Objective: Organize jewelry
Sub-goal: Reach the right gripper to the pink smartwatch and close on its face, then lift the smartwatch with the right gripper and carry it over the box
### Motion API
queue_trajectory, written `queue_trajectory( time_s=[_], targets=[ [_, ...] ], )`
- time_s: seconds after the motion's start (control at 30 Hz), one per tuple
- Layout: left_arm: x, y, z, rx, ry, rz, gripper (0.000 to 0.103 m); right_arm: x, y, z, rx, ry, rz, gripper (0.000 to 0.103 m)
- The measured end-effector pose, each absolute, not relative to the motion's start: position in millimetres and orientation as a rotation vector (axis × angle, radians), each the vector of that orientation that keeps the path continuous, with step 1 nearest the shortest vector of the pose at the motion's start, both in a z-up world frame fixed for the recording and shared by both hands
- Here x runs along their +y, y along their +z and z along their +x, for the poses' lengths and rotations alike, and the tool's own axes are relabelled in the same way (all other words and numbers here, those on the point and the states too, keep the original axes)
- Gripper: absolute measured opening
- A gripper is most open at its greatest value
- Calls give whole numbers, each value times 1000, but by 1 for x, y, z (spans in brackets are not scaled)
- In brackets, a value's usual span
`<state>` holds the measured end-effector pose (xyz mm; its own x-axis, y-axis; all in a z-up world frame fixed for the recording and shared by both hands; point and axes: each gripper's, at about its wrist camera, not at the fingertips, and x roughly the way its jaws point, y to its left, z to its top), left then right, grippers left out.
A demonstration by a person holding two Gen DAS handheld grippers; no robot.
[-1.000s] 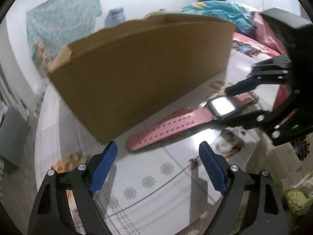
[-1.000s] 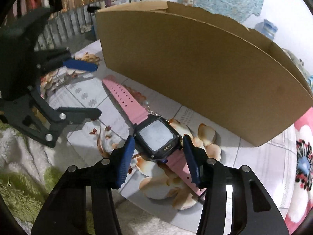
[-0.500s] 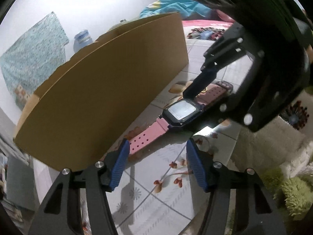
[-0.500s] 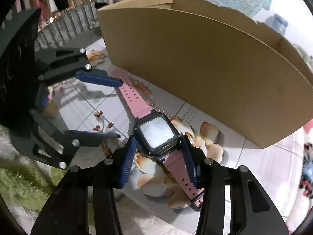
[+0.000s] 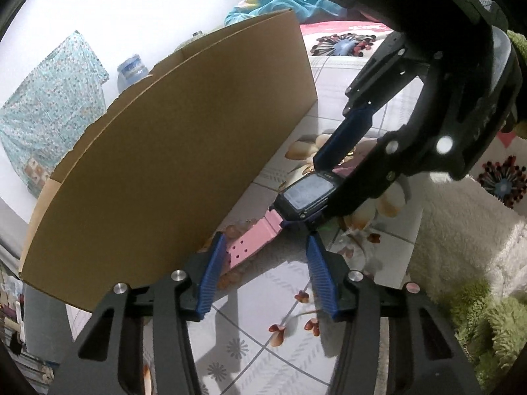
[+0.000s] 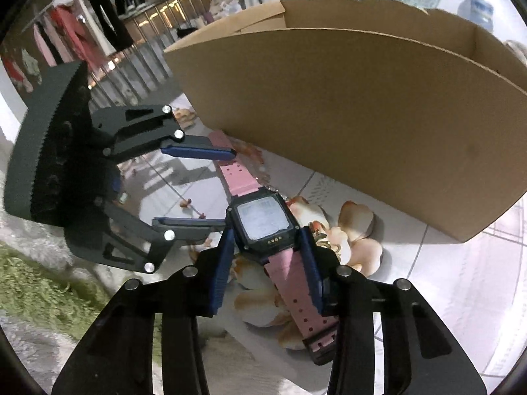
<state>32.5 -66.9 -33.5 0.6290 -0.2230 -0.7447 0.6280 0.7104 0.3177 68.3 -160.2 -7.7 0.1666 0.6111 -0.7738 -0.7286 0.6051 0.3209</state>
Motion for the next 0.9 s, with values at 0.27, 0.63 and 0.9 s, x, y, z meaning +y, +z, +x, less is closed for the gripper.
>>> queue_trajectory(
  time_s=[0.27,0.63,0.9],
  targets=[
    [-68,-34,31,751,-514,598,21,-169,-2,71,1025,990,-30,37],
    [-72,-32,34,746,-543,586,12,-190,13,44,936,801,-80,45],
    [-80,-27,37,713,-545,622,11,-175,10,15,839,610,-300,32]
  ],
)
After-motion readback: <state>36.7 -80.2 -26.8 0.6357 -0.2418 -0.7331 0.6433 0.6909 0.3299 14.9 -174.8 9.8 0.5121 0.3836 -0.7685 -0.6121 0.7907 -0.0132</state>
